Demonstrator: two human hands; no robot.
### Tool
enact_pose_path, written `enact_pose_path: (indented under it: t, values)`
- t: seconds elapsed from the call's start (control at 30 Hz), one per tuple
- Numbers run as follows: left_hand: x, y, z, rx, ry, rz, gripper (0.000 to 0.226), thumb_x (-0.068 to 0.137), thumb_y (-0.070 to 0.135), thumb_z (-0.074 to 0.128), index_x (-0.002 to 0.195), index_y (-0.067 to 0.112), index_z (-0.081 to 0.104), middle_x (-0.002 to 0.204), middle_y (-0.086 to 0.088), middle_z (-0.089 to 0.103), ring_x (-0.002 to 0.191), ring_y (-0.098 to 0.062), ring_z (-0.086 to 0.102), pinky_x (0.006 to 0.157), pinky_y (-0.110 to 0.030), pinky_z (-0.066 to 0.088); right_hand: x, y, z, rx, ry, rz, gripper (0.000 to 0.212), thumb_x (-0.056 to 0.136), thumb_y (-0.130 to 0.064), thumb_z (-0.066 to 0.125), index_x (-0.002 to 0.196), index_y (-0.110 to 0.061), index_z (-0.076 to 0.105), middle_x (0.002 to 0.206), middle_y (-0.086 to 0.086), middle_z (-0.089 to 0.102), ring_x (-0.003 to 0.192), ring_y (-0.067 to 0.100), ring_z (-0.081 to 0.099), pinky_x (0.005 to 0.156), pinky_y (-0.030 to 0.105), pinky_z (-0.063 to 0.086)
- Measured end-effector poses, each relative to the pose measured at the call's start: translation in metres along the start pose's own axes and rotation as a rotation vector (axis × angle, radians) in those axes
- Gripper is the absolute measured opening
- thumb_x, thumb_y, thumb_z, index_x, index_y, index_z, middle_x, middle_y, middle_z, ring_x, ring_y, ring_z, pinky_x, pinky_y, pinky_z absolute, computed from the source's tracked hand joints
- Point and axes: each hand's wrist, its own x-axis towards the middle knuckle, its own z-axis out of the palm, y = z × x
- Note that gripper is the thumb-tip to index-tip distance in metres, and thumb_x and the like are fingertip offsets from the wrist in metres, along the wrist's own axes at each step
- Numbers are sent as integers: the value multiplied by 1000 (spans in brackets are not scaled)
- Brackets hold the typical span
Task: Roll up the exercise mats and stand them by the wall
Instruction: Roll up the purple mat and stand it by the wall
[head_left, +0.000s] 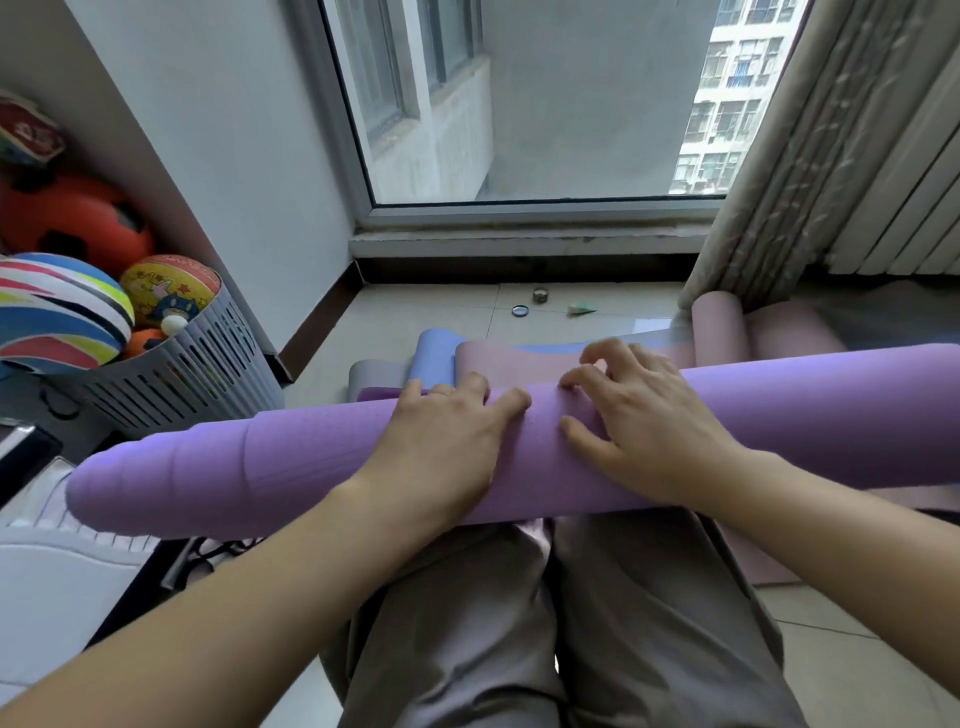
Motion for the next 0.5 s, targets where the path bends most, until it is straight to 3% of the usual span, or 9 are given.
enact_pose_path:
  t: [0.1, 0.2, 0.3, 0.4, 0.5]
  values:
    - [14, -2, -3, -91, -11, -45, 34, 99, 32, 30, 132, 28, 40, 133, -3, 44, 112, -29, 50, 104, -48, 30, 7, 3, 10, 11, 131, 35, 42, 82, -46, 39, 99, -13, 58, 97, 7, 56, 81, 29, 56, 81, 36, 37]
    - [29, 2, -4, -48, 14, -54, 39, 100, 38, 29, 128, 17, 47, 137, -6, 37, 121, -28, 40, 98, -43, 32, 18, 7, 20, 10, 126, 61, 37, 85, -43, 35, 91, -14, 57, 88, 5, 59, 80, 31, 55, 89, 37, 30]
    - [46, 9, 1, -115, -12, -87, 48, 98, 44, 29, 132, 12, 43, 133, -10, 41, 122, -30, 37, 94, -41, 36, 24, 11, 25, 38, 49, 117, 54, 84, -49, 24, 102, -16, 62, 100, 4, 65, 100, 30, 53, 103, 44, 29]
    - [70, 8, 5, -205, -102, -141, 50, 97, 51, 27, 140, 27, 35, 137, -11, 40, 127, -34, 35, 99, -45, 37, 30, 13, 27, 54, -46, 168, 76, 76, -58, 10, 124, -22, 58, 127, -1, 60, 122, 23, 44, 114, 42, 16]
    - [91, 3, 11, -199, -196, -180, 49, 97, 52, 23, 141, 34, 36, 141, -13, 37, 129, -35, 33, 103, -53, 35, 29, 18, 34, 183, 29, 300, 66, 78, -56, 29, 126, -23, 58, 141, 1, 50, 131, 22, 39, 116, 40, 12]
